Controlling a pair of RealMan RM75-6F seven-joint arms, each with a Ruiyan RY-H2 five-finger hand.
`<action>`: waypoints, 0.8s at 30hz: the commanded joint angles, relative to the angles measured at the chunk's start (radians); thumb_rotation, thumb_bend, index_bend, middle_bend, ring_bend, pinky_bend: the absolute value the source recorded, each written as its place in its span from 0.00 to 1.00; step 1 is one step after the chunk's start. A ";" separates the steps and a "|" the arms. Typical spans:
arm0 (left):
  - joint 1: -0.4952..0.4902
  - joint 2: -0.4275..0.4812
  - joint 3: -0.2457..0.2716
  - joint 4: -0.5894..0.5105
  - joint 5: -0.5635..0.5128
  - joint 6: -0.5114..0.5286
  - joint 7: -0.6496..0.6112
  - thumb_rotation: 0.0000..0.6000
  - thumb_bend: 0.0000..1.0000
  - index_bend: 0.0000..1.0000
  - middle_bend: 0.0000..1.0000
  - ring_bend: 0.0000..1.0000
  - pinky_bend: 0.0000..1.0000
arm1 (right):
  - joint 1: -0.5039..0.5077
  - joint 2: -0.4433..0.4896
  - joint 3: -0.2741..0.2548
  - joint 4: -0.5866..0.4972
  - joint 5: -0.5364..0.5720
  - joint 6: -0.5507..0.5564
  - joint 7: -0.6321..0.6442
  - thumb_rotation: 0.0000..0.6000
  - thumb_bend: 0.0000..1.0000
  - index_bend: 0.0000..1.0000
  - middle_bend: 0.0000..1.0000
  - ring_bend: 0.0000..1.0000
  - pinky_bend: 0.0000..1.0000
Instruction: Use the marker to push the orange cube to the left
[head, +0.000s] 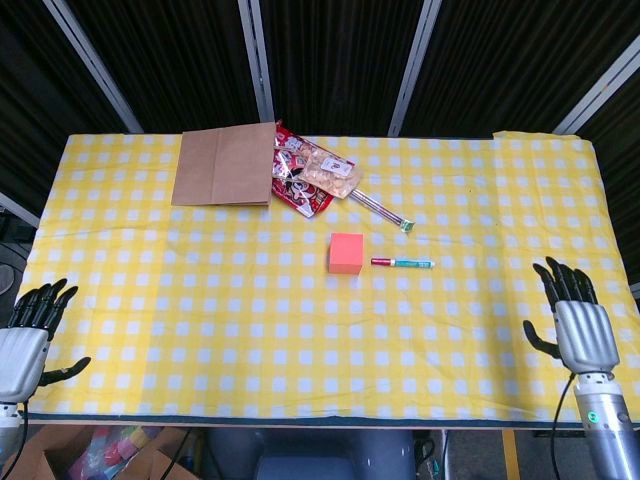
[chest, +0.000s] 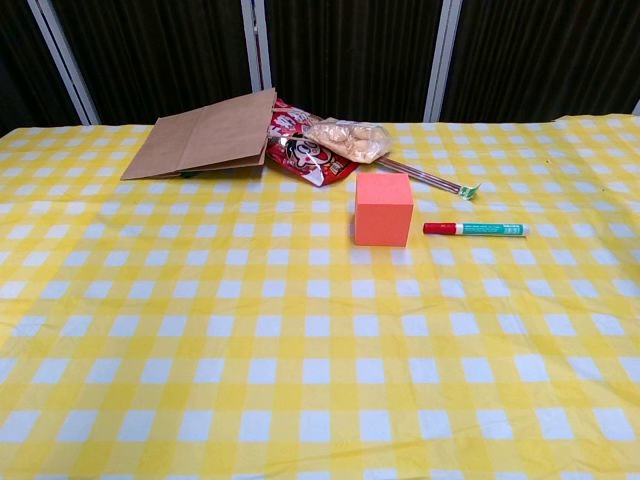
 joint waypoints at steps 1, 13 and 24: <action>-0.001 0.005 0.002 -0.004 -0.004 -0.006 -0.005 1.00 0.00 0.00 0.00 0.00 0.05 | 0.136 -0.066 0.101 -0.030 0.171 -0.116 -0.120 1.00 0.42 0.13 0.00 0.00 0.00; -0.013 0.036 0.002 -0.026 -0.041 -0.054 -0.029 1.00 0.00 0.00 0.00 0.00 0.05 | 0.422 -0.309 0.175 0.193 0.519 -0.253 -0.406 1.00 0.41 0.38 0.10 0.00 0.00; -0.023 0.054 0.005 -0.040 -0.059 -0.088 -0.055 1.00 0.00 0.00 0.00 0.00 0.05 | 0.555 -0.462 0.177 0.423 0.699 -0.319 -0.468 1.00 0.33 0.39 0.11 0.00 0.00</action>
